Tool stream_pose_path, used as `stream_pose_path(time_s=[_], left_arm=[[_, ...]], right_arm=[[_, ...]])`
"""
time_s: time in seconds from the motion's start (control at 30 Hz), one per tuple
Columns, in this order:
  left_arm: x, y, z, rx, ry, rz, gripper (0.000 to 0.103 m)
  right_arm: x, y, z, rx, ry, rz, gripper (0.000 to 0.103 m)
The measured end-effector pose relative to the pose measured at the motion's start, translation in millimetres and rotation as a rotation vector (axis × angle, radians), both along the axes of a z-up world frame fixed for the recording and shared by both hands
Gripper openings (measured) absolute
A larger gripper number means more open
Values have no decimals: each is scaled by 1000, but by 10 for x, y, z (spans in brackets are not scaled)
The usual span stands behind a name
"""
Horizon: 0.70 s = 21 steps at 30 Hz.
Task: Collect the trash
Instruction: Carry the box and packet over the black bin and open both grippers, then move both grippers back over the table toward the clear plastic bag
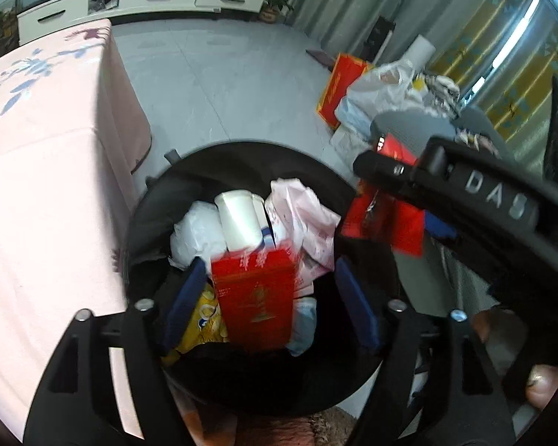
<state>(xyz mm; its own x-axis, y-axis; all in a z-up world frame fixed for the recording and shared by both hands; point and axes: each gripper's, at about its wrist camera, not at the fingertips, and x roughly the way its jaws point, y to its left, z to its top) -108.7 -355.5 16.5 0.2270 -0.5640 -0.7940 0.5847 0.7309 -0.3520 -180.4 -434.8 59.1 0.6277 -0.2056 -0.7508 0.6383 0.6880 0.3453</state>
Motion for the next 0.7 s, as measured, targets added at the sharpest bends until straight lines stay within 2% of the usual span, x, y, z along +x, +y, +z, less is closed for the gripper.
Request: stream_pose_path(time_s=[0.1, 0.17, 0.33, 0.37, 0.4, 0.57, 0.7], left_arm=[[34, 164, 134, -17, -36, 32, 86], [76, 322, 231, -30, -53, 60, 90], [258, 873, 479, -46, -91, 158, 96], [301, 998, 524, -43, -103, 183, 97], [368, 1139, 586, -37, -118, 208, 98], [671, 1849, 796, 15, -189, 326, 99], [977, 2527, 882, 51, -256, 488, 99]], right_arm=[[-7, 37, 79, -12, -31, 9, 80], [-17, 96, 152, -36, -57, 16, 85], [34, 229, 247, -45, -99, 53, 86], [60, 263, 265, -53, -103, 60, 89], [82, 300, 285, -64, -106, 67, 93], [240, 535, 363, -110, -134, 92, 98], [388, 712, 369, -124, -190, 116, 99]])
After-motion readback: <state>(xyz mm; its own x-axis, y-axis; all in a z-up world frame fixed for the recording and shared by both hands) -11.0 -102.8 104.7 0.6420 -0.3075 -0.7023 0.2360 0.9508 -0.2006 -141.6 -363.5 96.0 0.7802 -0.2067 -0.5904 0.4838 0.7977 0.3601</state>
